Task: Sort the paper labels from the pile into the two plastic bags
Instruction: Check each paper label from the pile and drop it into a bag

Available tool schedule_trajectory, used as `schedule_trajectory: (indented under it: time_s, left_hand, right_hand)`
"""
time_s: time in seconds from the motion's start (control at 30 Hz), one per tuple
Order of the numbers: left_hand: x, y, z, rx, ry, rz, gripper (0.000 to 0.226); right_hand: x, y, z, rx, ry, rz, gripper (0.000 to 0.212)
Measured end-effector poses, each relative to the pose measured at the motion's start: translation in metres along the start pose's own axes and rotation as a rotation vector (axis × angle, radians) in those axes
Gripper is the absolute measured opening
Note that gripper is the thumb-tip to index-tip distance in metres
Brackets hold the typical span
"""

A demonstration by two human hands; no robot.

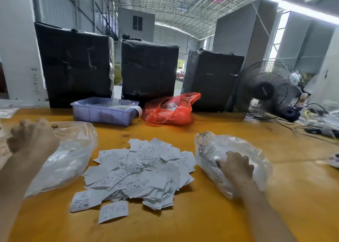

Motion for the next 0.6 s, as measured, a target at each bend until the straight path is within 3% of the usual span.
schedule_trajectory:
  time_s: [0.1, 0.23, 0.3, 0.37, 0.5, 0.6]
  left_hand:
    - [0.027, 0.023, -0.026, -0.03, -0.025, -0.008, 0.043]
    - [0.055, 0.06, -0.059, -0.164, 0.083, -0.088, 0.037]
    - [0.065, 0.078, -0.076, -0.27, 0.125, -0.141, 0.031]
    - [0.068, 0.095, -0.09, -0.365, 0.098, -0.148, 0.038]
    - [0.07, 0.12, -0.113, -0.474, 0.059, -0.181, 0.046]
    - [0.068, 0.13, -0.124, -0.524, 0.053, -0.23, 0.045]
  right_hand:
    - [0.0, 0.002, 0.001, 0.018, 0.06, -0.027, 0.019]
    - [0.004, 0.008, 0.003, 0.011, 0.136, 0.088, 0.025]
    - [-0.002, 0.007, 0.002, 0.001, 0.06, 0.078, 0.037]
    - [-0.012, 0.003, 0.001, 0.022, -0.022, -0.009, 0.033]
    - [-0.005, 0.002, 0.003, 0.038, 0.12, 0.164, 0.018]
    - [-0.003, 0.01, 0.004, -0.035, 0.14, 0.274, 0.028]
Point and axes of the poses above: each hand's wrist, its own z-axis towards the middle knuckle, its own x-axis out of the back of the hand, y = z × x, the point moved 7 cm from there along z, towards the middle knuckle, and after that the axes turned 6 degrees about z, right-handed, at the moved point
